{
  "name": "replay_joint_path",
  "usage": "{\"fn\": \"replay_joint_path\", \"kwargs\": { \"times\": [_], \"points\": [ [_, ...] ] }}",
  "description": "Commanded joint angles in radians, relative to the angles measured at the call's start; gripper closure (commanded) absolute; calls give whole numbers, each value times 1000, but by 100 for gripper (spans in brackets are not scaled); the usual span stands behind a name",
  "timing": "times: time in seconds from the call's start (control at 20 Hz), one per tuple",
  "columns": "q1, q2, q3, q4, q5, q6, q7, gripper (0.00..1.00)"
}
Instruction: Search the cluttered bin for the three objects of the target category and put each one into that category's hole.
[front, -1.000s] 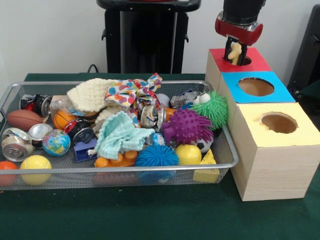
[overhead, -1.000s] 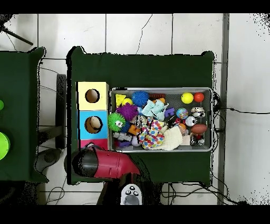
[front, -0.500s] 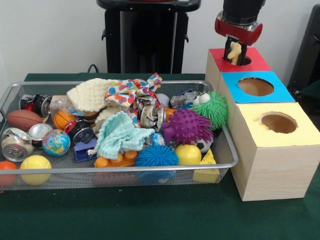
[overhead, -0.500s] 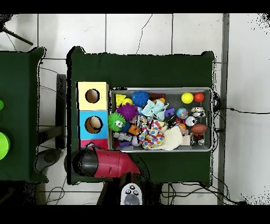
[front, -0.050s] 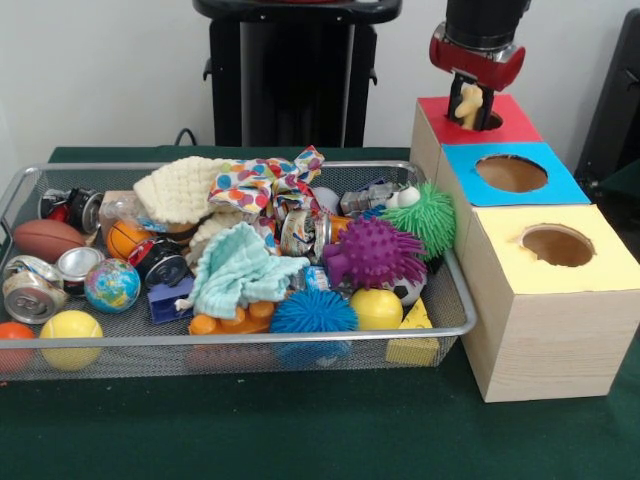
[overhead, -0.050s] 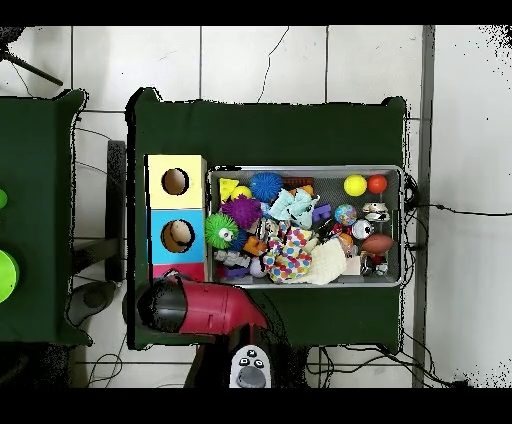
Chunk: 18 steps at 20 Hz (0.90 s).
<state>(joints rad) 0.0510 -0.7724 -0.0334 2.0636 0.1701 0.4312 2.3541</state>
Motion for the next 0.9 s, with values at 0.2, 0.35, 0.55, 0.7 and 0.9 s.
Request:
{"fn": "replay_joint_path", "kwargs": {
  "times": [0.2, 0.35, 0.55, 0.7, 0.9],
  "points": [
    [-54, 6, -74, -83, -80, 142, 33, 0],
    [-56, -4, -74, -88, -81, 163, 31, 0],
    [-62, -1, -68, -85, -85, 149, 33, 0],
    [-70, 1, -60, -76, -88, 124, 29, 0],
    [-68, 2, -64, -81, -109, 105, 27, 0]
  ]
}}
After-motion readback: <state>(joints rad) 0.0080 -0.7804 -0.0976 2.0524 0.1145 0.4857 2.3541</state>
